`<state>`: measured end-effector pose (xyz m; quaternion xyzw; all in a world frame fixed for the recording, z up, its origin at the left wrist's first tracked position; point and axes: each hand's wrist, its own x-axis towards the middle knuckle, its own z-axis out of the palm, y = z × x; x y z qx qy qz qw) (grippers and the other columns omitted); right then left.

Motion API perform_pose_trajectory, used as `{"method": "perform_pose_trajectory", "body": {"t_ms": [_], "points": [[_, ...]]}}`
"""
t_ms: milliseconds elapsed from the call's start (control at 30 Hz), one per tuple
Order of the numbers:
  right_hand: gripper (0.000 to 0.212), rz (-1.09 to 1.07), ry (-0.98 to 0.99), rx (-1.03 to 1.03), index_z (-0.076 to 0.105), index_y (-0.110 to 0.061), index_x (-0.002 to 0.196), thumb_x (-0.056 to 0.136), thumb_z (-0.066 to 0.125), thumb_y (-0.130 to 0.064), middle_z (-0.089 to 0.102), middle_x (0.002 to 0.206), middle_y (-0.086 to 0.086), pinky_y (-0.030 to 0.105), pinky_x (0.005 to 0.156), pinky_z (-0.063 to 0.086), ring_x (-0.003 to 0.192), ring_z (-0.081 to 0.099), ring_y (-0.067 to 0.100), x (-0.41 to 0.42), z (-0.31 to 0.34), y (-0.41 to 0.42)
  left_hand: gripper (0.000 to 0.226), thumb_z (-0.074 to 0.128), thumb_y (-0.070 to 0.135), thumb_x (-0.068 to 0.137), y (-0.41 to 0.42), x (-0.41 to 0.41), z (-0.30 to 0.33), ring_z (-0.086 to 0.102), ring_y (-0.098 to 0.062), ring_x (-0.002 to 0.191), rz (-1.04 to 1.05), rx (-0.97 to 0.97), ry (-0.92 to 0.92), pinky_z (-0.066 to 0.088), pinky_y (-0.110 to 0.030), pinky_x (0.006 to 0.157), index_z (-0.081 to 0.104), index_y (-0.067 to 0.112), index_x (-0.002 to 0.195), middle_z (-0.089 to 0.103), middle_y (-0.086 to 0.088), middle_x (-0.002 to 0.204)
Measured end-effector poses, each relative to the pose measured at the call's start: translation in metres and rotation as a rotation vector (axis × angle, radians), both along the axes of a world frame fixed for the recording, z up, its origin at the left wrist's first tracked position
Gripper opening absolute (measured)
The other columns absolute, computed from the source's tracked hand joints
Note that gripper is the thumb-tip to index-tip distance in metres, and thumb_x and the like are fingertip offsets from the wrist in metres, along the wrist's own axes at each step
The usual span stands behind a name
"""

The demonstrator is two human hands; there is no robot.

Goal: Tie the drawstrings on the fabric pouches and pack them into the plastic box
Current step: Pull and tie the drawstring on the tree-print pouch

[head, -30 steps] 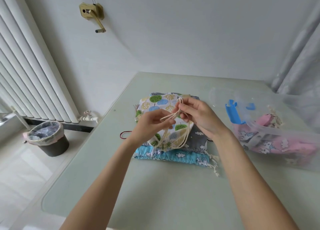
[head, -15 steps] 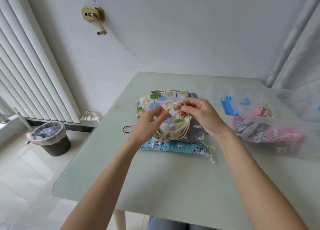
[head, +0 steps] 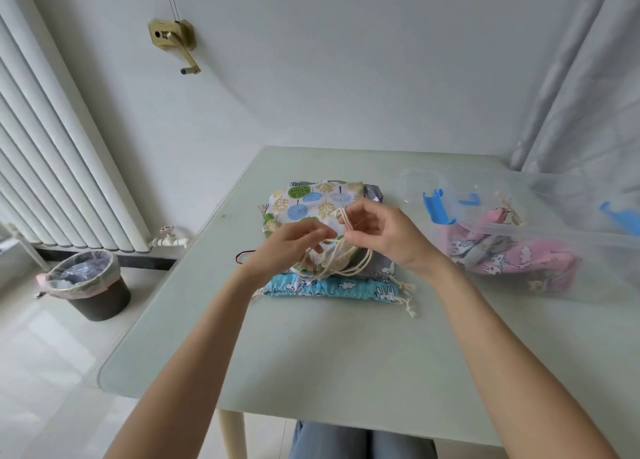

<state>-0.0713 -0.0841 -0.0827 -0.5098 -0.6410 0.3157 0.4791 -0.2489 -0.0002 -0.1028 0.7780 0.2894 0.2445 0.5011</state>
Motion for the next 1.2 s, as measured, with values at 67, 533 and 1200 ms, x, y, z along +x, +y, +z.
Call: {"method": "perform_pose_trajectory", "body": {"t_ms": [67,533,1200], "points": [[0.020,0.014,0.082,-0.006,0.061,-0.016,0.093,0.085,0.062,0.002,0.061,0.085,-0.003,0.016,0.073,0.049,0.078,0.060,0.003,0.000,0.003,-0.001,0.027,0.038,0.028,0.100,-0.003,0.001,-0.001,0.061,-0.003,0.094,-0.035,-0.029,0.043,0.050,-0.017,0.079,0.064,0.025,0.108,0.065,0.011,0.107],[0.019,0.064,0.040,-0.063,0.060,-0.014,0.095,0.087,0.059,0.002,0.059,0.088,0.000,0.017,0.077,0.049,0.082,0.058,0.006,0.015,0.003,-0.017,0.032,0.040,0.029,0.099,0.004,-0.006,-0.001,0.052,-0.019,0.071,0.030,0.026,0.043,0.043,-0.027,0.075,0.067,0.014,0.091,0.057,-0.006,0.074],[0.031,-0.235,-0.101,0.163,0.060,-0.027,0.091,0.079,0.069,0.000,0.066,0.089,-0.005,0.030,0.089,0.053,0.088,0.065,0.014,0.004,-0.015,-0.001,0.024,0.040,0.015,0.100,0.005,0.002,-0.008,0.051,-0.010,0.050,-0.026,0.000,0.139,0.046,-0.027,0.059,0.062,0.011,0.108,0.073,-0.009,0.092]]}}
